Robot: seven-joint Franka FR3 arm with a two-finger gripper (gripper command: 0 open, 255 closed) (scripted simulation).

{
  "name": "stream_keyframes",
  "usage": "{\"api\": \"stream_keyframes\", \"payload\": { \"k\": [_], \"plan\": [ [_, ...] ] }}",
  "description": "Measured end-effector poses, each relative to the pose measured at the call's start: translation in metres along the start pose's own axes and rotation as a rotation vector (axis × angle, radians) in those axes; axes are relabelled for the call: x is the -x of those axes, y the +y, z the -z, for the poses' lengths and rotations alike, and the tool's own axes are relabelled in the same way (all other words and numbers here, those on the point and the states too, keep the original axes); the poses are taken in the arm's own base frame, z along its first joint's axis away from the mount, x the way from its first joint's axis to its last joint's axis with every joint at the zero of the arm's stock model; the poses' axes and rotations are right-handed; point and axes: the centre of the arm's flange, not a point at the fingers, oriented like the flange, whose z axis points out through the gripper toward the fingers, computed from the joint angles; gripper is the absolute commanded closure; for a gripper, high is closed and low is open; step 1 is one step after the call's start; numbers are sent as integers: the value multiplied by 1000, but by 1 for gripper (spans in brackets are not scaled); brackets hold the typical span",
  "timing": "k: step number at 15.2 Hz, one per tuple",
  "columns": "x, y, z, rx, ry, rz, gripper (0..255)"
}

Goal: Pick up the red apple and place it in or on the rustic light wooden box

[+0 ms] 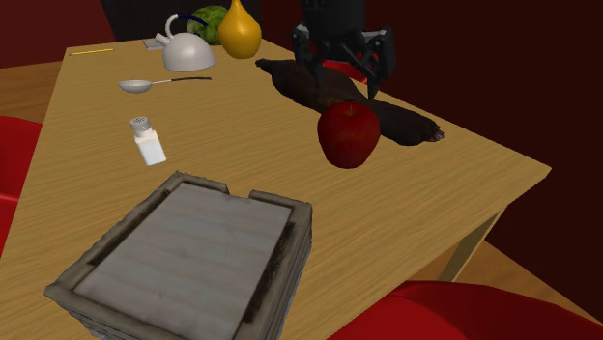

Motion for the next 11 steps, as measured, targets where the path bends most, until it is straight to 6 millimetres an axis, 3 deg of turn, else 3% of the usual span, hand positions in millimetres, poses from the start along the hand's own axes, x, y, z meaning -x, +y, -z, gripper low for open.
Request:
{"api": "stream_keyframes", "payload": {
  "k": [5,11],
  "plan": [
    [-1,1,-28,1,3,-1,0],
    [-2,0,-34,1,3,-1,0]
  ]
}}
